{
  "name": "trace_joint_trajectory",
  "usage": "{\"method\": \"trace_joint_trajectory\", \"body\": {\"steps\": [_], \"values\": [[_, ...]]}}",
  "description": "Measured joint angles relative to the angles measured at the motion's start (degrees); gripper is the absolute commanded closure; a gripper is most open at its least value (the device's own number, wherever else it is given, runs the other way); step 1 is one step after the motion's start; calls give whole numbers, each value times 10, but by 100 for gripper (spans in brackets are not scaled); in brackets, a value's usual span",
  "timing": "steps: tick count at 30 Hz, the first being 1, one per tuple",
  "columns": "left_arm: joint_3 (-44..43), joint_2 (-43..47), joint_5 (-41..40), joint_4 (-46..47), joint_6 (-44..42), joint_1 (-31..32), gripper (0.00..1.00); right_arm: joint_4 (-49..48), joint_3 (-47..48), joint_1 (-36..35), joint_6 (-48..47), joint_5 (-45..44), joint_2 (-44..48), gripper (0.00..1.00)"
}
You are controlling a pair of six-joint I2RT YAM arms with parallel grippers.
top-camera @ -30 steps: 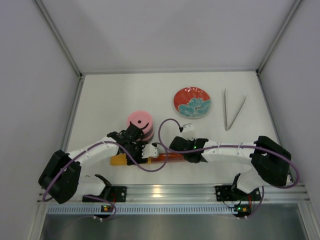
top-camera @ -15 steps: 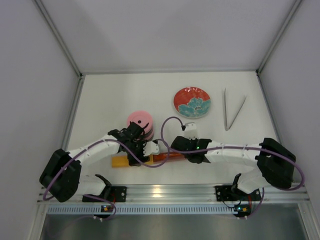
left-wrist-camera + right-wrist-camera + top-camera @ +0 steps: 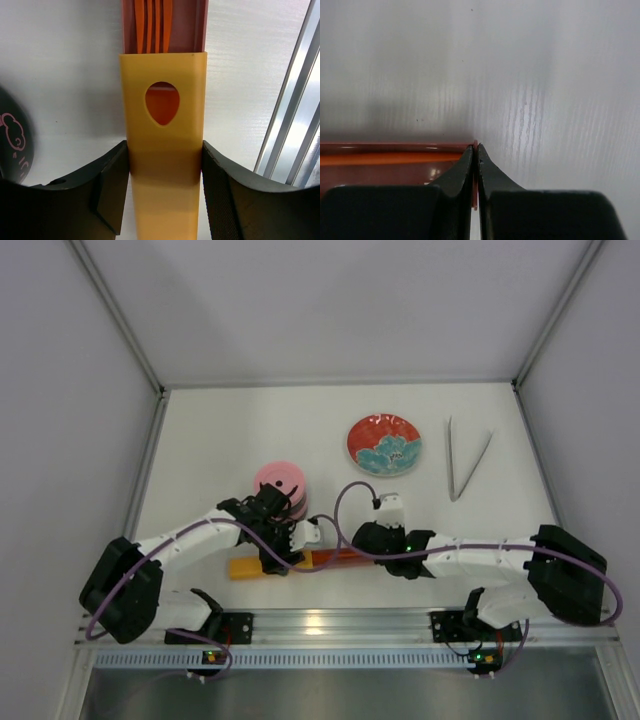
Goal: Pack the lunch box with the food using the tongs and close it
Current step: Close the cover of the utensil box.
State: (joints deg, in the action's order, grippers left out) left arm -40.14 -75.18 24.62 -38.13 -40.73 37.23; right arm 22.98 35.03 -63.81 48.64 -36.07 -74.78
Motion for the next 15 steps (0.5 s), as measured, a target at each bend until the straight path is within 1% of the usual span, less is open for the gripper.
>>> {"method": "trace_joint_trajectory", "body": {"steps": [5,8,15], "values": [[-18,-10,0,-4,11,0,99,0,55,-7,-21,-2,-60,100],[-30,-12,3,3,19,0,99,-17,82,-11,-29,3,-72,100],[-33,-18,8,22,49,0,100,-54,93,-13,-56,19,-92,100]]}}
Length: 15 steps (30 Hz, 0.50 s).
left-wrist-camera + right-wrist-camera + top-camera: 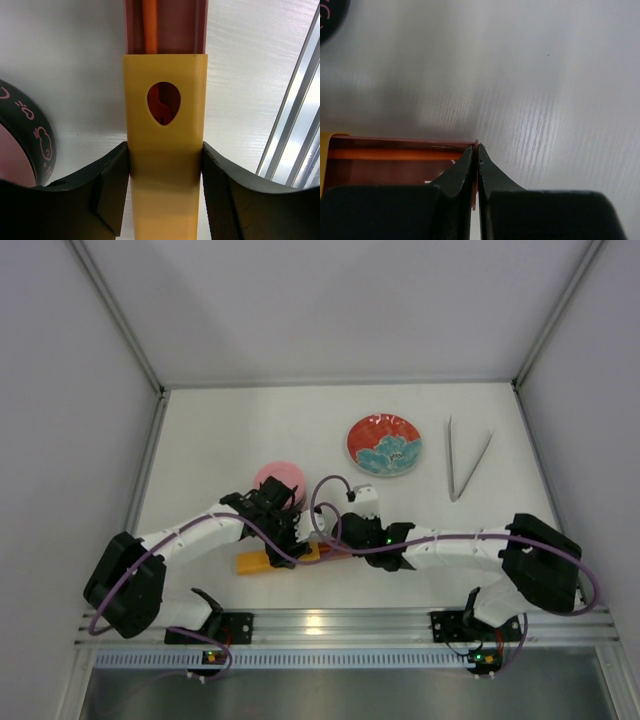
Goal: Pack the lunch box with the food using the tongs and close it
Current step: Close the cover of the utensil box.
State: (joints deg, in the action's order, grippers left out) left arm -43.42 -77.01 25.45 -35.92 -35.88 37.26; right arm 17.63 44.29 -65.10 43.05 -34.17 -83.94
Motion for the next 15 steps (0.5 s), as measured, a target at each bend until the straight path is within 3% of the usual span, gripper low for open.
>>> {"method": "trace_joint_trajectory", "body": {"steps": [5,10,15], "values": [[0,-5,-4,-3,16,0,100,-22,0,0,-22,23,-15,96],[0,-5,-6,-2,24,1,100,-35,-12,0,-32,51,3,63],[0,-4,-7,7,33,1,100,-34,-15,0,-27,65,52,54]]}}
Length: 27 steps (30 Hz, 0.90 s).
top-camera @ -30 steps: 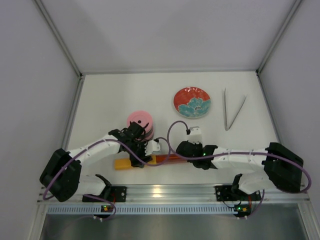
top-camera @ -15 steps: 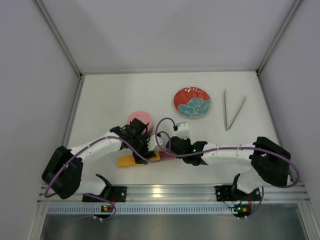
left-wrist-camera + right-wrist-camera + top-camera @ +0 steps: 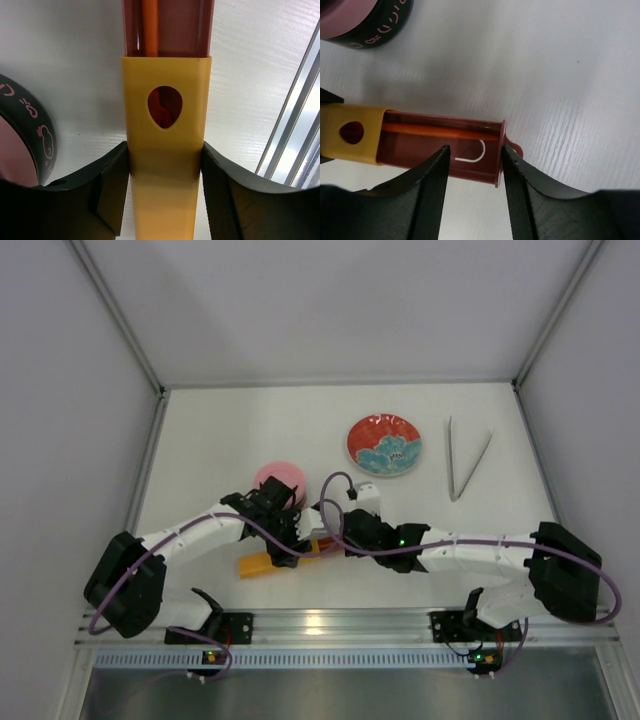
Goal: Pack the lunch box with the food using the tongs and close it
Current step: Close the cover of the utensil box.
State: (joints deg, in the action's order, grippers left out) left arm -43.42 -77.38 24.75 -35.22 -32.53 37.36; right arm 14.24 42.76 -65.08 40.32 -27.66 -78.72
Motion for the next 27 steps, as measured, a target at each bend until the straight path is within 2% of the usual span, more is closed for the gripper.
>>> {"method": "trace_joint_trajectory", "body": {"steps": [7,15,18,23,27], "values": [[0,4,-7,16,12,0,100,19,-2,0,19,10,34,42],[0,8,-23,28,16,-1,100,44,-30,-1,53,14,127,39],[0,8,-28,28,13,-1,100,54,-30,0,65,12,147,40],[0,10,-33,26,11,-1,100,65,-54,13,94,14,191,53],[0,15,-34,18,9,-1,100,43,-118,100,124,68,245,58]]}}
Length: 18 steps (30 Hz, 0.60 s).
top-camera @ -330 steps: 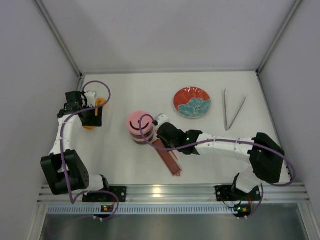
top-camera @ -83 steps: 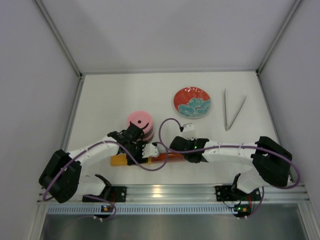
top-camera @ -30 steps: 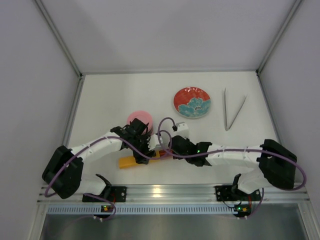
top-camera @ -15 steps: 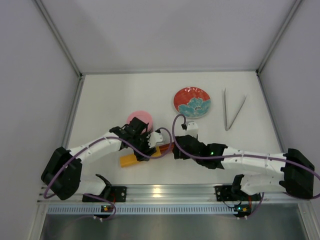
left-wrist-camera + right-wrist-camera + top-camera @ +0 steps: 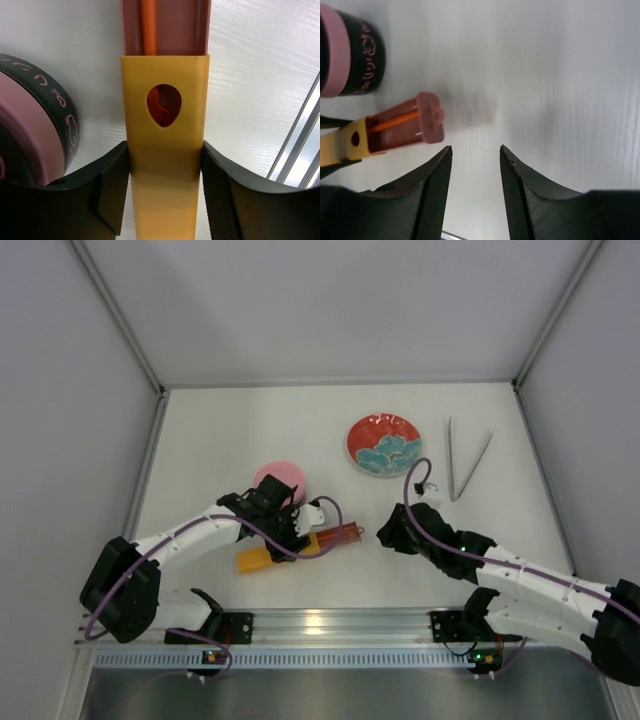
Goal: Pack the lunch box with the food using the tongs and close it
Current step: Close the cover of the utensil box.
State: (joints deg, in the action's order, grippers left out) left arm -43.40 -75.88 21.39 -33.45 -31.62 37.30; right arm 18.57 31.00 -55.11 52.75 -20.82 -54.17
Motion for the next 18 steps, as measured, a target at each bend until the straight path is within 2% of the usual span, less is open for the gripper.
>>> {"method": "trace_joint_trajectory", "body": {"steps": [2,5,8,13,18], "values": [[0,7,0,-7,-2,0,100,-14,-42,69,16,49,22,56],[0,17,-2,-13,-7,0,100,-60,-67,113,24,122,25,55],[0,23,-3,-13,-13,0,100,-117,-82,151,28,184,18,63],[-1,24,-8,-15,-16,0,100,-197,-85,174,32,264,-44,71],[-7,24,-9,-15,-16,0,100,-217,-80,174,30,302,-90,72]]}}
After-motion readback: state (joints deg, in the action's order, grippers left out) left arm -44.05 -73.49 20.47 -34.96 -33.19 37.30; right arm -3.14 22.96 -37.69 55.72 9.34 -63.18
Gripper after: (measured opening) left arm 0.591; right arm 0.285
